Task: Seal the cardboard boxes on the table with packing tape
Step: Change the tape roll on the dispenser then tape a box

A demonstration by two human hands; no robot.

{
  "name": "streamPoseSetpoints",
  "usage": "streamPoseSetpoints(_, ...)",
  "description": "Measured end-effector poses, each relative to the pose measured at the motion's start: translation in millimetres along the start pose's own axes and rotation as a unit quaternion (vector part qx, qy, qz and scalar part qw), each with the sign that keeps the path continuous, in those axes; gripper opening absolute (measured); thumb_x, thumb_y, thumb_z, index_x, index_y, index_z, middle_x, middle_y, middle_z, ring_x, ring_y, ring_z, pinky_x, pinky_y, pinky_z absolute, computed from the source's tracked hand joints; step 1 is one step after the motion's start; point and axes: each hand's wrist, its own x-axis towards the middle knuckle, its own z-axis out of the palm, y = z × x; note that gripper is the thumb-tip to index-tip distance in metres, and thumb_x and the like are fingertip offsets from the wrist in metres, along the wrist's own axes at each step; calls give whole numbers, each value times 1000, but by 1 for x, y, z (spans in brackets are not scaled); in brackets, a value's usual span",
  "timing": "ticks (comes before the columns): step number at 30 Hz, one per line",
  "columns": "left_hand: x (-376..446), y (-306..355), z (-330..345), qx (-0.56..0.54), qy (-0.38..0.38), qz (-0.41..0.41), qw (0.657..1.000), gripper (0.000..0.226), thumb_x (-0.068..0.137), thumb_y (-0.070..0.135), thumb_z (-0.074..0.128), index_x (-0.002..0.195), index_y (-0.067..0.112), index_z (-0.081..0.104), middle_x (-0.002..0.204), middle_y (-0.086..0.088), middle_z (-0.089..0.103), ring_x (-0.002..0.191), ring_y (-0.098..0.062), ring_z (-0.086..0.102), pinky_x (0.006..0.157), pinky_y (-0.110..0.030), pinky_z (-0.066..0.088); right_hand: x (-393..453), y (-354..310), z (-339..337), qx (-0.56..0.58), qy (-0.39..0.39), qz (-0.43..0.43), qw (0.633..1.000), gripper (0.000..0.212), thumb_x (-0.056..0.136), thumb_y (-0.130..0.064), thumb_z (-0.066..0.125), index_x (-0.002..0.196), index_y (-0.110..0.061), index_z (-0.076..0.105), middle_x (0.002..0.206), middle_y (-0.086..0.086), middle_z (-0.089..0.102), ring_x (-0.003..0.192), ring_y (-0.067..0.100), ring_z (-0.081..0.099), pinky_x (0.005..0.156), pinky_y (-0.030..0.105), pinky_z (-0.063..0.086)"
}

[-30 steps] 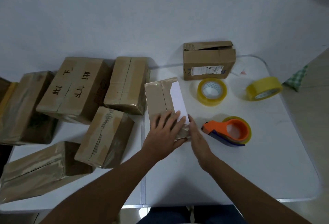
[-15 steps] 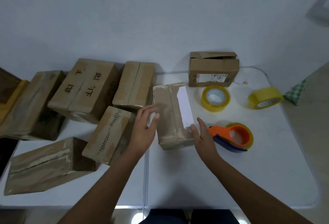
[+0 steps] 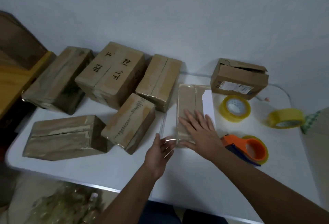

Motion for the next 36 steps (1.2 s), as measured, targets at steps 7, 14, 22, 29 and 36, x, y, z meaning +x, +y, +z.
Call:
streamPoseSetpoints(7, -8, 8, -14, 111, -40, 105, 987, 24, 97, 25, 61, 108, 5, 70, 90, -7, 67, 89, -20, 61, 93, -29, 54, -9, -12, 12, -10, 36, 42, 998, 82, 89, -75, 25, 157, -33, 6, 165, -3, -6, 151, 29, -6, 120, 56, 5)
streamPoseSetpoints(14, -6, 11, -9, 143, -40, 123, 981, 24, 95, 23, 65, 109, 3, 67, 90, -2, 66, 74, -13, 54, 80, -22, 54, -10, -14, 12, -24, 41, 50, 998, 77, 91, -70, 20, 156, -30, 15, 165, -1, 5, 151, 31, 6, 118, 57, 17)
streamPoseSetpoints(22, 1, 0, 5, 187, 12, 200, 962, 17, 96, 24, 65, 91, 10, 59, 80, 2, 57, 66, -10, 48, 78, -26, 50, -9, -13, 12, -21, 40, 54, 998, 79, 89, -71, 27, 156, -32, 9, 165, -2, 2, 151, 30, 1, 119, 56, 12)
streamPoseSetpoints(29, 14, -9, 21, 205, -2, 207, 957, 14, 100, 22, 59, 92, 11, 56, 88, -3, 59, 80, -15, 57, 80, -26, 53, -9, -14, 14, -14, 47, 55, 997, 79, 90, -73, 28, 156, -32, 14, 165, -1, 4, 151, 30, 4, 119, 57, 13)
streamPoseSetpoints(36, 23, -15, 25, 246, 15, 147, 958, 12, 105, 34, 46, 108, 24, 53, 114, 2, 58, 107, -16, 58, 89, -27, 47, -8, -14, 14, -4, 49, 53, 997, 78, 90, -73, 26, 155, -31, 16, 165, 1, 8, 151, 32, 6, 118, 58, 13)
